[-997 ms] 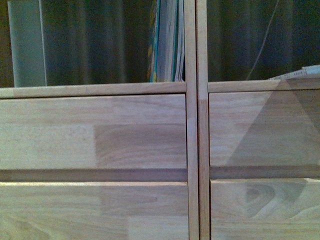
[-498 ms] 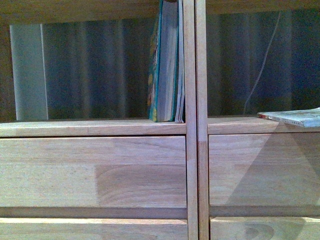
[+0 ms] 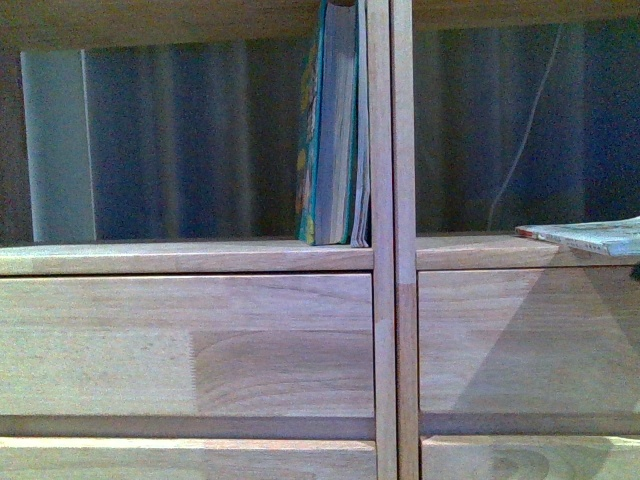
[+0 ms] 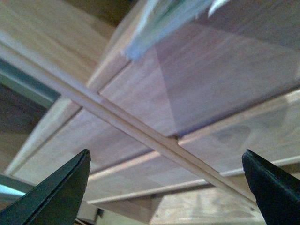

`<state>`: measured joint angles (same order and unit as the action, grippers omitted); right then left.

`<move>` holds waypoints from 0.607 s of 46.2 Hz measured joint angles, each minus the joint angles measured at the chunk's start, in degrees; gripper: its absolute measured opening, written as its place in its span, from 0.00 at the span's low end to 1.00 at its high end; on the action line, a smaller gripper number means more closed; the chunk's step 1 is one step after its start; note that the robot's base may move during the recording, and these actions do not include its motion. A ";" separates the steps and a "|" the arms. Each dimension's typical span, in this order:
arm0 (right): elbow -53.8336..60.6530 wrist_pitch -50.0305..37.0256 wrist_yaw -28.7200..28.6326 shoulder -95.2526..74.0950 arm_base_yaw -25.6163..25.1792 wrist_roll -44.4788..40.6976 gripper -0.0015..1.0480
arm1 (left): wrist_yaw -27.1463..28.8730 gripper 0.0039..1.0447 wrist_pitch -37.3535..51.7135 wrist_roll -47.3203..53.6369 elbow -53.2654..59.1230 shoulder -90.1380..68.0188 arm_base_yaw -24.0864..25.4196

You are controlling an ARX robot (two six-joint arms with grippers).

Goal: Organize books on shelf

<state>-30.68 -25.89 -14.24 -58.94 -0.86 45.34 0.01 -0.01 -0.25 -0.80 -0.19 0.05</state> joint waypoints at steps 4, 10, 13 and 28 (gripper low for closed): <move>-3.32 -1.68 0.24 -2.89 -1.09 5.31 0.93 | 0.00 0.93 0.00 0.00 0.00 0.00 0.00; -7.39 -3.48 0.50 -6.25 -2.73 11.19 0.93 | 0.00 0.93 0.00 0.00 0.00 0.00 0.00; -9.01 -3.61 0.55 -7.58 -3.50 13.70 0.93 | 0.00 0.93 0.00 0.00 0.00 0.00 0.00; -14.67 -1.53 3.19 -14.03 -6.38 23.12 0.93 | 0.00 0.93 0.00 0.00 0.00 0.00 0.00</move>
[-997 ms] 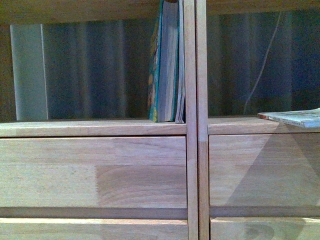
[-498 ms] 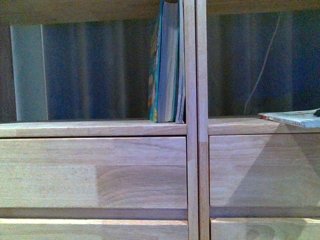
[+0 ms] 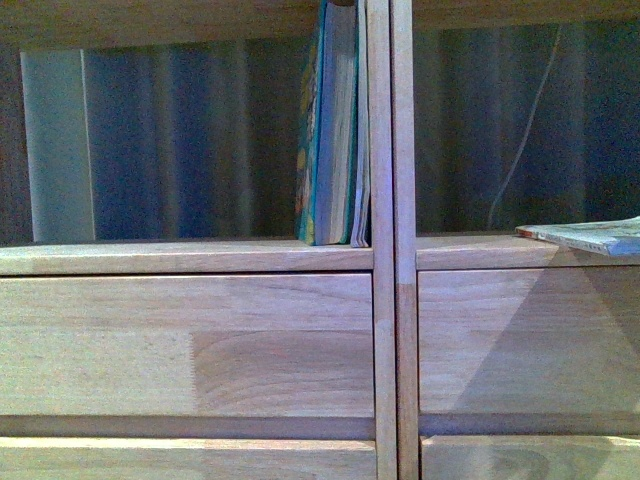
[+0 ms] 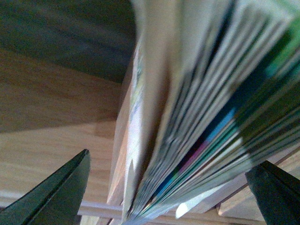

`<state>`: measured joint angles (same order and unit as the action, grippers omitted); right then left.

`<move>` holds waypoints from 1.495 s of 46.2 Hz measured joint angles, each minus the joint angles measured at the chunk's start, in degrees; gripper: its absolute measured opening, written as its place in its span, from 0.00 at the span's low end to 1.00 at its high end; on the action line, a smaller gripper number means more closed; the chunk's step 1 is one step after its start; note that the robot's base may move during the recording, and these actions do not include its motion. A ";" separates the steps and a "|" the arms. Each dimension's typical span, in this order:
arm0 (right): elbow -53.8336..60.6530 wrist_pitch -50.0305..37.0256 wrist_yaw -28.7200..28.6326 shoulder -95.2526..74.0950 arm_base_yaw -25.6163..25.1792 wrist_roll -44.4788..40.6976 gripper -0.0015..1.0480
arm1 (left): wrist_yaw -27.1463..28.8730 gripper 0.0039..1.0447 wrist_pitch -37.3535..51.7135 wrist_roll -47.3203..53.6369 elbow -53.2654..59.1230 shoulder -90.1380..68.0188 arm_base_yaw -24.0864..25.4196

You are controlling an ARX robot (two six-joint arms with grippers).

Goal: Organize books on shelf

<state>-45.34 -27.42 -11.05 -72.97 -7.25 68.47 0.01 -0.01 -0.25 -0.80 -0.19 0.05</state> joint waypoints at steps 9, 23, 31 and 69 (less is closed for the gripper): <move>-0.57 -0.74 1.40 -1.79 -0.94 4.00 0.73 | 0.00 0.93 0.00 0.00 0.00 0.00 0.00; -0.57 -3.13 0.96 -2.12 -0.85 6.01 0.18 | 0.00 0.93 0.00 0.00 0.00 0.00 0.00; -0.52 -5.51 0.17 -2.21 -0.48 6.86 0.07 | 0.00 0.93 0.00 0.00 0.00 0.00 0.00; 15.21 -30.62 -16.02 24.72 -0.02 -3.98 0.07 | -39.01 0.93 48.65 -17.86 -29.73 -68.43 15.67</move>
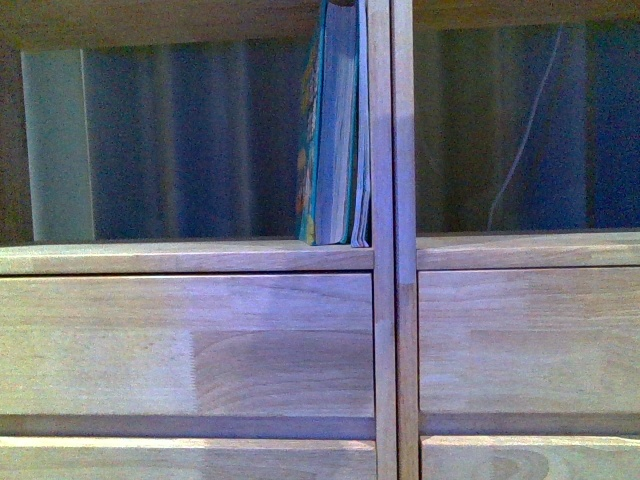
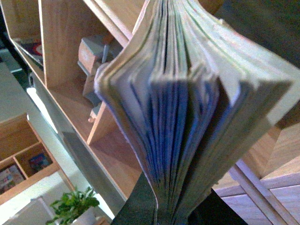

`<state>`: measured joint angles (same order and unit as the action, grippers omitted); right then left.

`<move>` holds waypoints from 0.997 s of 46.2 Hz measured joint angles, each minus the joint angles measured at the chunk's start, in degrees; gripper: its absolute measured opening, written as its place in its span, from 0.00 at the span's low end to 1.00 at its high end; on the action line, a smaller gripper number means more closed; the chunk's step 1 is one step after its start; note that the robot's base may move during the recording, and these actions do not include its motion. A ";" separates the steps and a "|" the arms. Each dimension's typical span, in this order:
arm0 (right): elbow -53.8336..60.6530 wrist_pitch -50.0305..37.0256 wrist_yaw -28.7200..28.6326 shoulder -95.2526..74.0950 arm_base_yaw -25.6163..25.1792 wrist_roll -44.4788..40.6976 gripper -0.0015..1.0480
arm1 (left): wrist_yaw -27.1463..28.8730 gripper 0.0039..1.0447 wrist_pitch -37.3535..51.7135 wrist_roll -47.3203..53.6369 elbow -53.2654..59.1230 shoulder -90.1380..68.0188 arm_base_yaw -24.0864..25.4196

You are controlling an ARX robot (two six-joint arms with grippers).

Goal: Organize books on shelf

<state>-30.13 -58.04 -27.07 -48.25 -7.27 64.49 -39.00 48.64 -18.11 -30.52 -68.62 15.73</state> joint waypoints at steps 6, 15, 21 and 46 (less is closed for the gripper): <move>1.79 -1.68 -0.79 0.17 4.46 -4.24 0.07 | -4.31 0.93 -3.82 -9.44 -10.12 -6.29 -5.84; 2.36 -2.91 -1.77 -0.31 11.91 -11.72 0.07 | -9.51 0.93 -0.77 -25.92 -19.32 -13.44 -12.81; 2.21 -4.00 0.17 -3.69 16.59 -15.67 0.07 | -10.23 0.93 5.44 -37.46 -21.55 -16.06 -18.80; -3.45 -10.36 8.59 -20.55 32.76 -18.43 0.07 | -8.81 0.93 17.92 -44.13 -19.85 -16.06 -31.65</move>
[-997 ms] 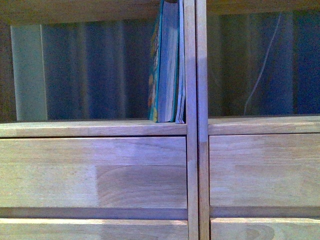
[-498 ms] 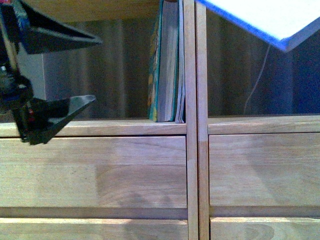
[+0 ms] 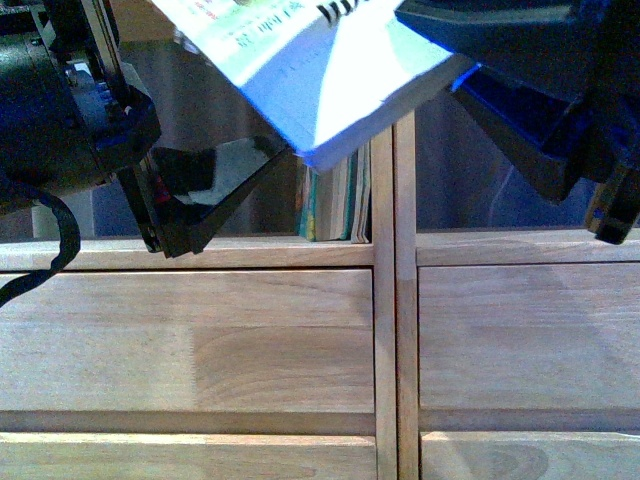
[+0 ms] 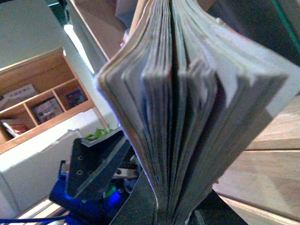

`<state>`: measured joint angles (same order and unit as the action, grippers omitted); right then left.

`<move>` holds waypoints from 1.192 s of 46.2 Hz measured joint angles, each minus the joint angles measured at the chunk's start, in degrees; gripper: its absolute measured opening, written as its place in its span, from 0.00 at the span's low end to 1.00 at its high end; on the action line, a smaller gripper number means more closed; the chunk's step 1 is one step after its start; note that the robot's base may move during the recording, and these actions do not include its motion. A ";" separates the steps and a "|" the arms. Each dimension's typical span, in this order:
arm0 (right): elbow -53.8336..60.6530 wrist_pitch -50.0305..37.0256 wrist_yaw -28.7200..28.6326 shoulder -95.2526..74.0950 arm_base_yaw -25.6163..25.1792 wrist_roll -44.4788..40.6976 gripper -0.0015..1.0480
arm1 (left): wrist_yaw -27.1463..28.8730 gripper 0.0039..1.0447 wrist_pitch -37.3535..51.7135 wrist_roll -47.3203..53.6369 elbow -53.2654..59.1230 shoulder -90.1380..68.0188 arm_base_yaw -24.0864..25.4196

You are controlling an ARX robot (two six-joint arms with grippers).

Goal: Organize books on shelf

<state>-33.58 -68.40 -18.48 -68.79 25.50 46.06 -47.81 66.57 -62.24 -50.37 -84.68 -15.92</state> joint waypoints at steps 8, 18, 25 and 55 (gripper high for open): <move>0.00 -1.68 0.35 -0.76 3.82 3.43 0.07 | 0.15 0.91 1.81 0.28 0.11 0.39 0.15; 0.00 -2.99 1.64 -2.89 5.09 6.84 0.07 | 0.46 0.71 2.60 0.24 0.70 1.18 0.24; 0.00 -3.50 2.95 -4.66 6.01 8.83 0.07 | 0.31 0.55 3.72 0.22 1.07 1.40 0.24; 0.68 -6.64 3.72 -9.03 9.84 15.80 0.43 | 0.37 0.06 4.35 2.43 3.63 3.48 0.55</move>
<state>-32.91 -75.05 -14.76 -77.82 35.33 61.87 -47.44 70.91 -59.81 -46.74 -81.21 -15.38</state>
